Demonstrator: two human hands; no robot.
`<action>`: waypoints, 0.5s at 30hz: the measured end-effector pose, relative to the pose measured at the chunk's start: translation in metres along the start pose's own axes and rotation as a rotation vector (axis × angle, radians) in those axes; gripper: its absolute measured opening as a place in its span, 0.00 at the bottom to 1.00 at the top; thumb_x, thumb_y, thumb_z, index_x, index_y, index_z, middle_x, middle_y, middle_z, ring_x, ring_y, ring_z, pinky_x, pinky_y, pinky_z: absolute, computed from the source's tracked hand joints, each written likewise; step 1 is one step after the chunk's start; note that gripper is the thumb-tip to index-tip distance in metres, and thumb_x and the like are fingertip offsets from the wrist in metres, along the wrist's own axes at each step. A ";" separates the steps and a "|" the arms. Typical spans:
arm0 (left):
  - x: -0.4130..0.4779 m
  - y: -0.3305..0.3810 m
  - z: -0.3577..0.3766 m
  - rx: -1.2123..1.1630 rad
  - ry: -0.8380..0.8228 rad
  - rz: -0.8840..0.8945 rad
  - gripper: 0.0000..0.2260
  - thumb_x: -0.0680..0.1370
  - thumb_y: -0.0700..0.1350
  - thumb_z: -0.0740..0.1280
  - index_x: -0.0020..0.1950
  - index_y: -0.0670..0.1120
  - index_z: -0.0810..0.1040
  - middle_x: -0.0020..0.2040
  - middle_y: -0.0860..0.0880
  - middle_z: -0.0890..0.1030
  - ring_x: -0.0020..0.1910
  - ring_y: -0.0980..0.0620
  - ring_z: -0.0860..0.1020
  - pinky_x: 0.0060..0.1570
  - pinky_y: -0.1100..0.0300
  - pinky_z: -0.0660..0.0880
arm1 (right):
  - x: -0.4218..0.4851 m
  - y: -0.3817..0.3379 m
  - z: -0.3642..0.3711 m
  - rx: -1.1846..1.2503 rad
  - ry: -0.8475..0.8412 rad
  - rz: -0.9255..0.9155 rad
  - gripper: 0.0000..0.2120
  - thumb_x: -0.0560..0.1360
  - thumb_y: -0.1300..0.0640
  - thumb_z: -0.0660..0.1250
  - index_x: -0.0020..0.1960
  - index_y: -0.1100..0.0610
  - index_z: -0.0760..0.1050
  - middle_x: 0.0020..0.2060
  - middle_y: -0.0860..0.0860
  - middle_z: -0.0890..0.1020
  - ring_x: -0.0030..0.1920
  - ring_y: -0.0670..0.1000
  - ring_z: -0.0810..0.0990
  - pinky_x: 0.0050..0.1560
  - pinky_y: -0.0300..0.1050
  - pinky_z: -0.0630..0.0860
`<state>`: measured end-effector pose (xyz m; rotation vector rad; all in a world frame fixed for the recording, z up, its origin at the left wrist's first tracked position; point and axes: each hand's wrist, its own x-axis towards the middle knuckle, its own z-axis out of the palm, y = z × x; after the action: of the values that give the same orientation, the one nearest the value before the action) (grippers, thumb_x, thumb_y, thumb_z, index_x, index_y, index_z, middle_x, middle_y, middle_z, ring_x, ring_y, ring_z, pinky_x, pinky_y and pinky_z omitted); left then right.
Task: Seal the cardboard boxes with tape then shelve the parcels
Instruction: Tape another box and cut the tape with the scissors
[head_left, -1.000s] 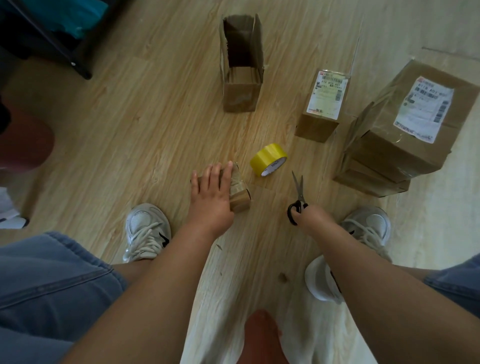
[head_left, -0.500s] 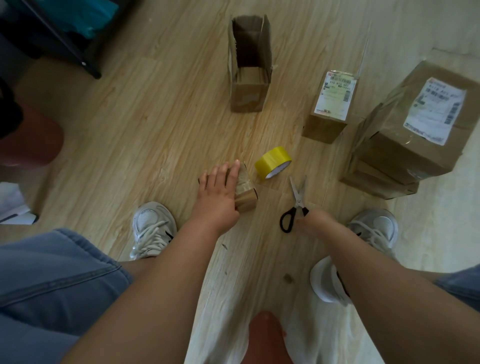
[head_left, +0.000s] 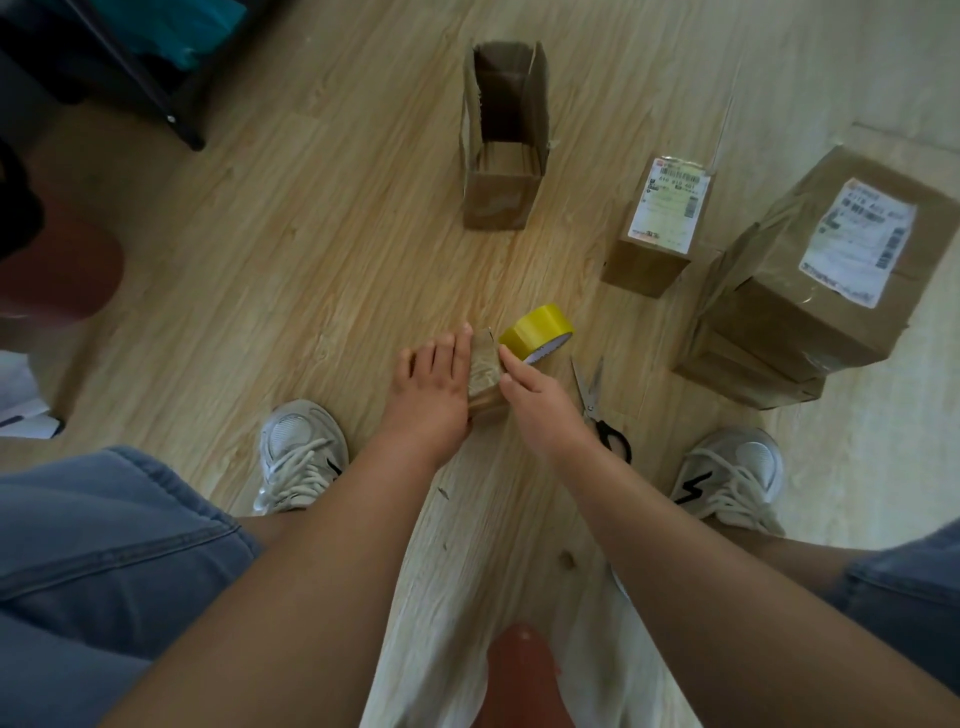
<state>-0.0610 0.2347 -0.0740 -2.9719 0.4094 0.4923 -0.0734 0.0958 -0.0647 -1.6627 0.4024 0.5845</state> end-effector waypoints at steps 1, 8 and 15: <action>0.000 0.000 0.000 -0.006 -0.008 -0.004 0.42 0.80 0.51 0.61 0.78 0.40 0.33 0.78 0.43 0.50 0.75 0.44 0.54 0.74 0.48 0.50 | 0.002 0.004 0.001 0.028 0.008 0.004 0.22 0.85 0.57 0.58 0.78 0.51 0.64 0.74 0.43 0.68 0.75 0.43 0.64 0.72 0.37 0.59; 0.002 0.002 0.003 -0.067 0.001 -0.014 0.42 0.79 0.49 0.63 0.79 0.41 0.34 0.77 0.44 0.51 0.75 0.45 0.53 0.75 0.48 0.47 | 0.009 0.012 0.001 0.119 0.001 0.042 0.21 0.84 0.63 0.58 0.77 0.56 0.66 0.63 0.40 0.71 0.66 0.38 0.69 0.60 0.28 0.67; -0.001 -0.003 -0.008 -0.350 -0.044 -0.071 0.50 0.71 0.55 0.70 0.80 0.47 0.39 0.77 0.47 0.54 0.77 0.46 0.52 0.76 0.49 0.44 | 0.012 0.008 -0.007 -0.070 -0.034 0.074 0.21 0.84 0.55 0.60 0.77 0.50 0.67 0.72 0.47 0.73 0.72 0.47 0.70 0.73 0.44 0.65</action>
<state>-0.0581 0.2365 -0.0657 -3.2856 0.2324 0.6849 -0.0672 0.0879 -0.0770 -1.7081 0.4246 0.6881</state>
